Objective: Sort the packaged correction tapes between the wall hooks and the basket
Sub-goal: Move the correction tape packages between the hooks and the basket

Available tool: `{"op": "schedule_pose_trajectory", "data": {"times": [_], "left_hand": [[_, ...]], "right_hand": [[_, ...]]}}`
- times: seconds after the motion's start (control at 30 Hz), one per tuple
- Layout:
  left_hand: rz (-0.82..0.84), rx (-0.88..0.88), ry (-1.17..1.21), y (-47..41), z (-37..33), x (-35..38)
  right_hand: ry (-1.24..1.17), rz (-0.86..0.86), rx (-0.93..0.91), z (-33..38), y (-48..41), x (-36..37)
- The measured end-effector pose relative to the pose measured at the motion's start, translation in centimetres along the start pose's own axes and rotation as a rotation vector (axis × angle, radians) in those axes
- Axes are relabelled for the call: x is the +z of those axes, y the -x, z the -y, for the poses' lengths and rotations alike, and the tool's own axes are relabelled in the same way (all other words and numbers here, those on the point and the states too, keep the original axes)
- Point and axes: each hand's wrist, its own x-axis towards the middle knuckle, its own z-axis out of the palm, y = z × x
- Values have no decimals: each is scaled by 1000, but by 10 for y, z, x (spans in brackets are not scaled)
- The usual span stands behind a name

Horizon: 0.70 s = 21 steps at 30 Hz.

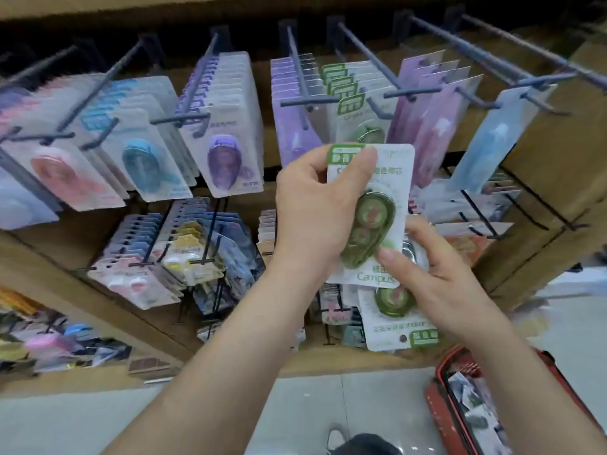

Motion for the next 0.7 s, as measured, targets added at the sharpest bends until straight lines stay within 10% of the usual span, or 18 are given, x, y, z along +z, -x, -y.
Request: {"op": "schedule_pose_trajectory", "data": {"times": [0.7], "left_hand": [[-30,140,-71,-28,-3,27]], "right_hand": [[24,-85,29,9,-17,-25]]}}
